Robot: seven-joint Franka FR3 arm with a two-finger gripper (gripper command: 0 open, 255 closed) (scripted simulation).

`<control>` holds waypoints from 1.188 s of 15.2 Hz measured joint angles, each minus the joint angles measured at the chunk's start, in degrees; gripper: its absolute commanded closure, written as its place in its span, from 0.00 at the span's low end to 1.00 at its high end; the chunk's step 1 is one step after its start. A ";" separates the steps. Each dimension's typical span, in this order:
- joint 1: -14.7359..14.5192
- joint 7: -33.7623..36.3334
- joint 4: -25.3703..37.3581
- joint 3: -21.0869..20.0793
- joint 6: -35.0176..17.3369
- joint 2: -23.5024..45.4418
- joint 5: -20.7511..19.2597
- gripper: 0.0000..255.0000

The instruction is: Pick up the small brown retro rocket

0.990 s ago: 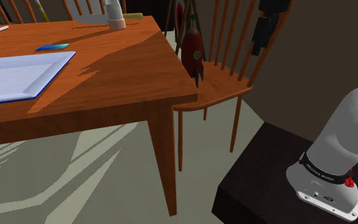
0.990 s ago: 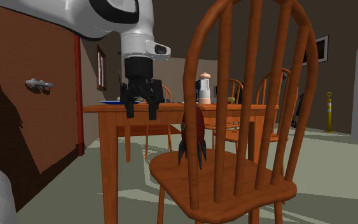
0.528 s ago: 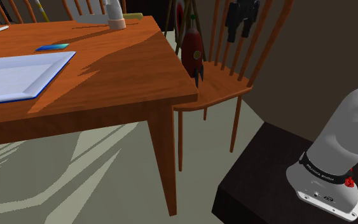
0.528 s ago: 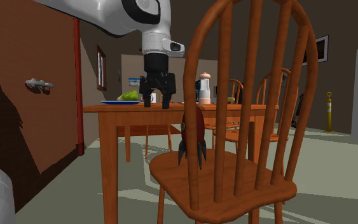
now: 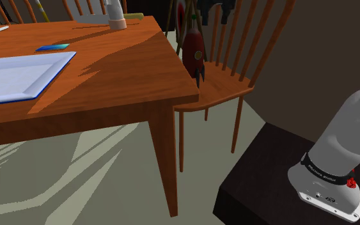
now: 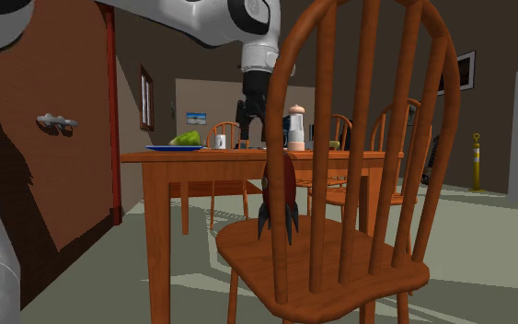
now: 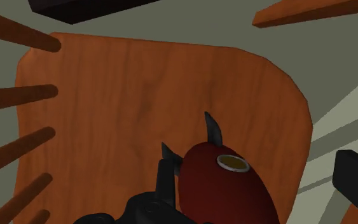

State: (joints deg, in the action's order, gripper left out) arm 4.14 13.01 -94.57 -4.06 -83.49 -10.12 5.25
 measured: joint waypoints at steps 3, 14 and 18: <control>0.29 3.96 12.11 -0.02 3.99 8.51 0.57 0.00; 0.71 9.15 24.77 0.52 5.87 19.93 1.57 0.00; 0.76 8.89 22.54 0.57 4.38 19.13 1.59 1.00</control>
State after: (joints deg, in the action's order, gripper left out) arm 4.91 21.90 -72.03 -3.49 -79.11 9.01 6.84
